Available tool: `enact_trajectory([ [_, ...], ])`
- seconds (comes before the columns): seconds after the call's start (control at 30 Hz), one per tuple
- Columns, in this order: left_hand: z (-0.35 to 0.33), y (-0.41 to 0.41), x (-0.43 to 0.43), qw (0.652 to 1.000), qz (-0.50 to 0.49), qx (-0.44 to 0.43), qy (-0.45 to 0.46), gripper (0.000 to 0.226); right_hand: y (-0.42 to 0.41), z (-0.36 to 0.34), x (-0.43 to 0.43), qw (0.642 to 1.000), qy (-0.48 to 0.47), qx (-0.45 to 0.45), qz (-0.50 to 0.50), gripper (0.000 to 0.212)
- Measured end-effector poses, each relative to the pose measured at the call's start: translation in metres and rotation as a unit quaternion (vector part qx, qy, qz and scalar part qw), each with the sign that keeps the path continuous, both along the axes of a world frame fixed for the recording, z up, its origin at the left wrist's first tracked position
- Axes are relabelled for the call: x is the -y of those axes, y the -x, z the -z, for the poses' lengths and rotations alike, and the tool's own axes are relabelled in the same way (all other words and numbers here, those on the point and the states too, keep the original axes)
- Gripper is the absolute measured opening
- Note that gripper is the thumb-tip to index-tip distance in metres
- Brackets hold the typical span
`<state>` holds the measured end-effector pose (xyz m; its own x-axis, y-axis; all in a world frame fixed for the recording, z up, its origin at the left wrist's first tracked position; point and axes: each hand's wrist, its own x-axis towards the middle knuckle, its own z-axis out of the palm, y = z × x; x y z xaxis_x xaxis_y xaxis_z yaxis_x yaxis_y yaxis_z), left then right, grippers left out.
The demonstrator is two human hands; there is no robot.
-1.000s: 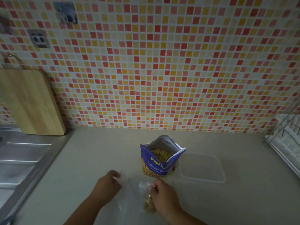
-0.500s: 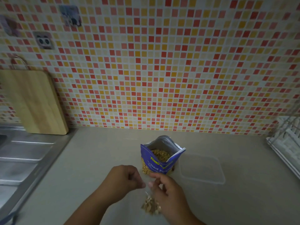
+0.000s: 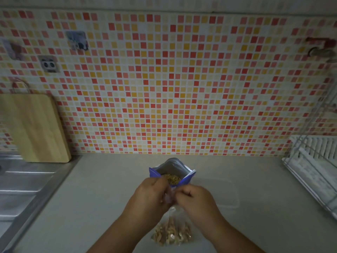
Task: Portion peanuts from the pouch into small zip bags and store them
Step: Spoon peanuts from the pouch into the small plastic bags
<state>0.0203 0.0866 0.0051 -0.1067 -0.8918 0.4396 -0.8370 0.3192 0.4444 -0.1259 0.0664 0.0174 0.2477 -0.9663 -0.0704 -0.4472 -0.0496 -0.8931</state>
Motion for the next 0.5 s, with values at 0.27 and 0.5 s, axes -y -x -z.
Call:
enact_trajectory([
  [0.27,-0.016,0.002,-0.003,0.988,0.069,-0.073,-0.121,0.076,0.015,-0.019,0.012,0.997,-0.031,-0.009,-0.067,0.036],
  [0.5,-0.025,0.003,0.006,0.989,0.073,-0.079,-0.101,0.041,0.012,-0.038,0.024,0.992,0.026,-0.058,-0.112,0.028],
])
